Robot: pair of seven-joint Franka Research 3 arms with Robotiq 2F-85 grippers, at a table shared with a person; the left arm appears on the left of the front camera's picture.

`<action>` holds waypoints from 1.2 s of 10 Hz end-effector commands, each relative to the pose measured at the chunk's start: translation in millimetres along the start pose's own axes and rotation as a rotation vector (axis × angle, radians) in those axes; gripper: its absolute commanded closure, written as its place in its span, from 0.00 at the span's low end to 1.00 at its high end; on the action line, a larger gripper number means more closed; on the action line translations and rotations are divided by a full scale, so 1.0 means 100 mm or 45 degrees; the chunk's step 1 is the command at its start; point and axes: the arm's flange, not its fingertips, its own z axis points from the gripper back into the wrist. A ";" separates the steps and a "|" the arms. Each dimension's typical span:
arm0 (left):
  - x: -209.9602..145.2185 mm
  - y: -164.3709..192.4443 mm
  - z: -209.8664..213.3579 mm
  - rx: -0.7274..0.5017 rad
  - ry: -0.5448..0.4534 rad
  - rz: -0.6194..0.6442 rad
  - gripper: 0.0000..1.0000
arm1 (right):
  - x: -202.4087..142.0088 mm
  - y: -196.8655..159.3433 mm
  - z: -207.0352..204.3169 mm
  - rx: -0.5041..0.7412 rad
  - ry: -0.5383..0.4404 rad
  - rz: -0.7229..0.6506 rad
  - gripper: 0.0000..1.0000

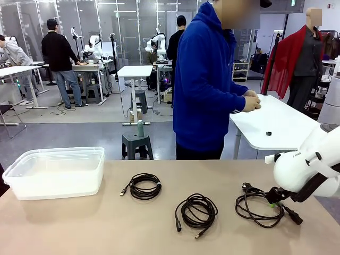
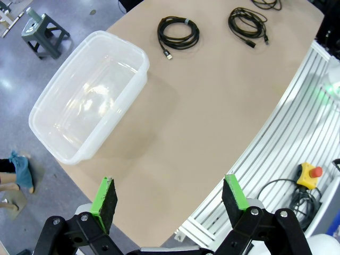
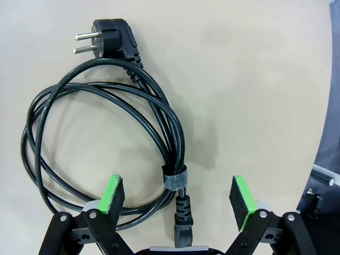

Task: Organize and store the cables.
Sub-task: Place the Power Cable into the Organizing box.

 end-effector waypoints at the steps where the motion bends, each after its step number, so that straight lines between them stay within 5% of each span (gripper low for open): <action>1: 0.00 0.00 0.00 0.000 0.000 0.000 0.00 | -0.01 -0.03 0.02 0.000 0.001 -0.007 0.00; 12: 0.00 0.00 0.00 0.000 0.000 0.000 0.00 | 0.10 -0.04 -0.19 0.055 0.070 0.004 0.00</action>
